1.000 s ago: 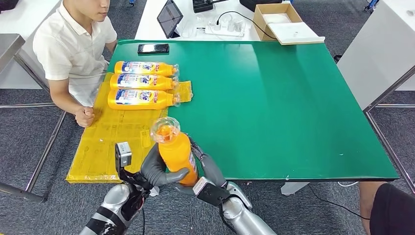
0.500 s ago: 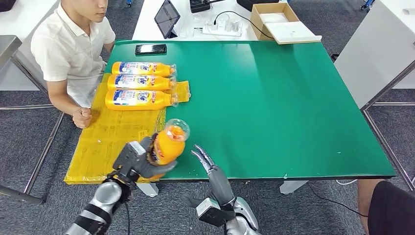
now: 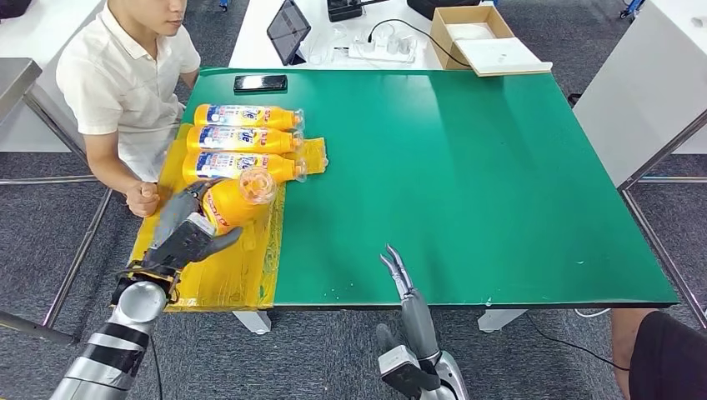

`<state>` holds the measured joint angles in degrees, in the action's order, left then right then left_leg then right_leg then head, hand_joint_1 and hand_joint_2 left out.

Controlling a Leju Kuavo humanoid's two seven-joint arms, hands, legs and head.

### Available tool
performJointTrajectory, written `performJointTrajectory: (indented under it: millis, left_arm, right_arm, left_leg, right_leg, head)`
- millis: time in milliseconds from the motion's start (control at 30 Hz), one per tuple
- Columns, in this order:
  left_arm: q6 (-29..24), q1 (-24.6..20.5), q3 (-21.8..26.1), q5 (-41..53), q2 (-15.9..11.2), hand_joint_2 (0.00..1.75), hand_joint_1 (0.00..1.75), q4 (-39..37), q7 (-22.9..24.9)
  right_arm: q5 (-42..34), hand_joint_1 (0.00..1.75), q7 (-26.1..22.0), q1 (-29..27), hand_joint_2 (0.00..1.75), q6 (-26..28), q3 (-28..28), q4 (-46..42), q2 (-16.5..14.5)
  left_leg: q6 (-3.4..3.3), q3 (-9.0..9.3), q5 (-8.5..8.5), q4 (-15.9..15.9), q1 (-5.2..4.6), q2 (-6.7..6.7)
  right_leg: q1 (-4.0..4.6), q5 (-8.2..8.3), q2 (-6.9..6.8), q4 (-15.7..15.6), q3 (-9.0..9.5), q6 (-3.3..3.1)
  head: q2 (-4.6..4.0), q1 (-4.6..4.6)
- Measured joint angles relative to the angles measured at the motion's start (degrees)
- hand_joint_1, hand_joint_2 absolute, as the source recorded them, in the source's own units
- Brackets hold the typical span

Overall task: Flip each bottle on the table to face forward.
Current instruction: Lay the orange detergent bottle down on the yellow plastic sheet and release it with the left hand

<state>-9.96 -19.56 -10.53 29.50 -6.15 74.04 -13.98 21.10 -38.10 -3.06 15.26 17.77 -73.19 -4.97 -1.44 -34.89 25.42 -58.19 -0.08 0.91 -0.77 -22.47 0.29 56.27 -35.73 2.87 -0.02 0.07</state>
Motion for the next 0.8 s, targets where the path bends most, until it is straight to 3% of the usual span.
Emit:
performJointTrajectory:
  millis: [133,367,567,800]
  left_arm:
    - [-4.34,-3.14,-0.54,13.31,-0.45,1.75,1.75,-2.02,3.35]
    - [-1.71,-11.2,-6.5,29.1,0.28,1.75,1.75,-17.06,7.5]
    - [0.55,-14.89,-10.82,31.68,1.25,1.75,1.75,-27.27,8.41]
    - [0.78,-16.78,-12.38,32.07,1.64,1.75,1.75,-32.08,8.82]
  right_arm:
    - [-0.19,0.0,-0.02,0.05,0.0,-0.77,-0.27,-0.05,-0.28]
    - [-0.81,0.0,-0.02,1.59,0.0,-2.59,-0.76,0.55,-1.22]
    - [-0.93,0.0,-0.02,2.09,0.0,-3.27,-1.2,1.67,-1.66]
    - [-0.97,0.0,-0.02,2.13,0.0,-3.55,-1.34,2.57,-1.72]
  left_leg:
    - [0.0,0.02,0.0,0.0,0.0,0.02]
    - [-0.03,0.05,-0.04,0.0,0.0,-0.06]
    - [-0.03,0.02,-0.04,-0.01,-0.01,-0.09]
    - [-0.03,0.01,-0.03,0.0,-0.01,-0.08]
  right_leg:
    - [0.01,0.0,0.0,0.0,0.0,0.0]
    - [0.0,0.12,0.02,0.01,0.01,-0.14]
    - [0.0,0.12,0.04,0.01,-0.02,-0.13]
    - [0.01,0.12,0.05,0.0,-0.03,-0.14]
  head:
    - [0.0,-0.01]
    - [0.0,-0.01]
    - [0.0,0.0]
    - [0.0,-0.01]
